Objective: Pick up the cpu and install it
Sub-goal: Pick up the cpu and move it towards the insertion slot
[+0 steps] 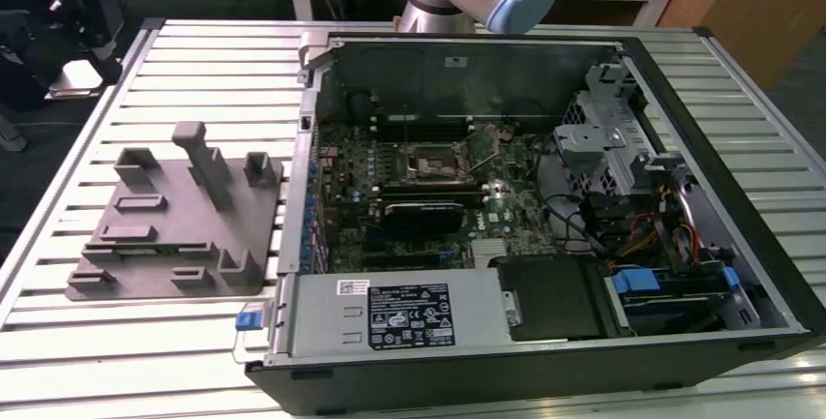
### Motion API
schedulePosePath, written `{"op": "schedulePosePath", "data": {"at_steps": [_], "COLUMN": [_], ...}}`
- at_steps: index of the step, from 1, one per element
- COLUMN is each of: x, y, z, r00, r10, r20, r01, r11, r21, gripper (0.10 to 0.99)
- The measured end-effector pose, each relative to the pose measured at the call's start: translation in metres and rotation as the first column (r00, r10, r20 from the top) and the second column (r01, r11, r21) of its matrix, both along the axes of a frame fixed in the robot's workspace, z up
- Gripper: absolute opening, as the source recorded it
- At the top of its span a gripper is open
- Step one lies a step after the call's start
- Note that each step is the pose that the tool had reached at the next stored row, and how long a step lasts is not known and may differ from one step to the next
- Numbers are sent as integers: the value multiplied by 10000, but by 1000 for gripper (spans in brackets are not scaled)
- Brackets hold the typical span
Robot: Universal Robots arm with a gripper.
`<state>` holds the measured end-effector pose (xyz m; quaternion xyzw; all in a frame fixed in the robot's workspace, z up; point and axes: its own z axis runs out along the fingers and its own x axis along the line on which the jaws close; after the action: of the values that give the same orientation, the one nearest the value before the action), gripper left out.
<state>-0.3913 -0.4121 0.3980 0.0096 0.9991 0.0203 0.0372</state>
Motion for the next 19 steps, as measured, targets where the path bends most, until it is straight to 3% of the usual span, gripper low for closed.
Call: {"op": "schedulePosePath", "data": {"at_steps": [19], "x": [282], "y": [0], "z": [0], "r00": [10000], "r10": [1], "r20": [0], "r01": [-1], "r11": [10000], "r21": [0], "gripper": [541]}}
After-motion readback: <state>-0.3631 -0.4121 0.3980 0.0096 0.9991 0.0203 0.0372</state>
